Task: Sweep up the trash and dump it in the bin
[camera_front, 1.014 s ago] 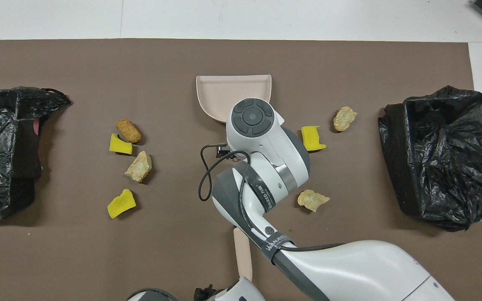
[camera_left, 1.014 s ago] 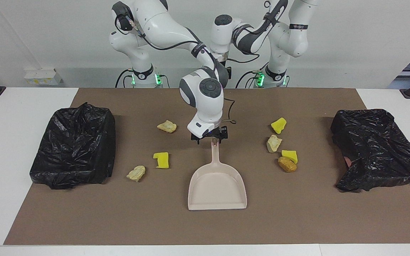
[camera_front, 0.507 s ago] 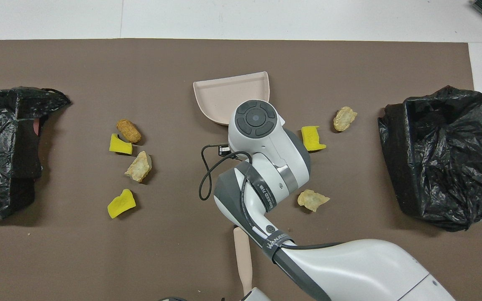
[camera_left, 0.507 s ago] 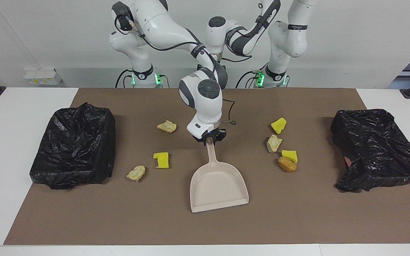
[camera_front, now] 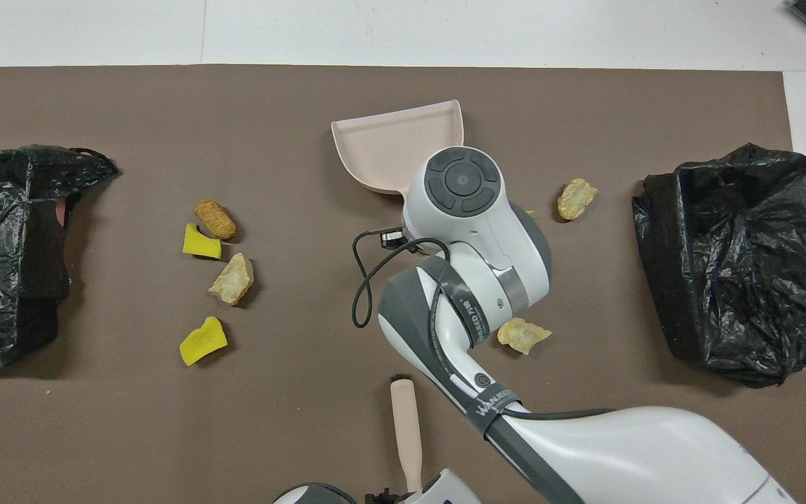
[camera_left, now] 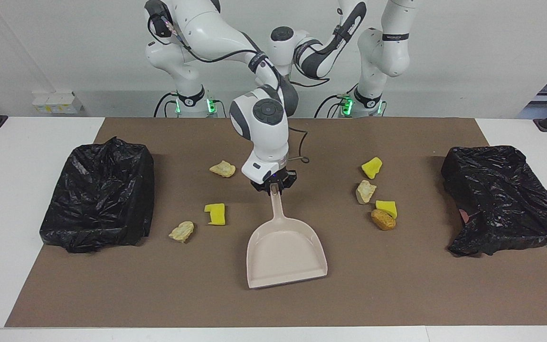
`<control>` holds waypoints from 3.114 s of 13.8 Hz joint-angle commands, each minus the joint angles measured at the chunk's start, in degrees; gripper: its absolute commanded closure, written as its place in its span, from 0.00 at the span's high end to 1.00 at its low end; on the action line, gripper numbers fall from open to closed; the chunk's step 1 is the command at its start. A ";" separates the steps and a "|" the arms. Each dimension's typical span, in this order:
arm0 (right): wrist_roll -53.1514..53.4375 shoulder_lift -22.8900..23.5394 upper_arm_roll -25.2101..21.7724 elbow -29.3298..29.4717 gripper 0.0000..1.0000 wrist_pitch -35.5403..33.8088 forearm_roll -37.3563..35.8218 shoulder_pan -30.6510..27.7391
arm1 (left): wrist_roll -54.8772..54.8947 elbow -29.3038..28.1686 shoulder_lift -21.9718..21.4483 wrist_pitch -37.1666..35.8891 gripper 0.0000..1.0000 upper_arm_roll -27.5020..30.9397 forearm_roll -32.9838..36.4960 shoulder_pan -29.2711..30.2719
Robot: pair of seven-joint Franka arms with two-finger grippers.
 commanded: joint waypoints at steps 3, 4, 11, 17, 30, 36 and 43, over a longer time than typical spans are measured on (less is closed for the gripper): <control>-21.60 -2.86 0.67 -2.37 0.00 -2.43 0.83 -2.74 | 1.53 1.42 1.06 -1.47 0.73 0.90 -0.93 -1.04; -27.13 -2.94 0.59 -2.37 0.00 -2.96 0.83 -2.91 | 1.53 1.51 0.98 -1.47 0.67 0.90 -0.93 -1.04; -55.38 -5.05 0.50 -5.62 0.00 -5.60 -1.88 -3.18 | 0.83 1.86 0.10 -3.57 0.00 1.34 -1.02 -0.25; -71.73 -5.58 0.58 -9.14 0.00 -3.93 -3.21 -4.50 | -4.34 5.02 -5.09 -18.51 0.00 1.96 -1.02 7.91; -77.11 -5.05 0.50 -11.60 0.43 -0.33 -3.48 -3.88 | -7.87 4.59 -5.88 -24.49 0.00 1.87 7.06 34.10; -76.94 -4.97 0.50 -12.04 0.42 1.17 -3.48 -3.53 | -6.20 0.83 -11.49 -30.83 0.00 1.78 8.12 42.46; -77.11 -4.70 0.58 -11.08 0.00 1.96 -7.16 -2.21 | -6.38 -4.11 -11.95 -26.62 0.00 1.69 4.78 40.71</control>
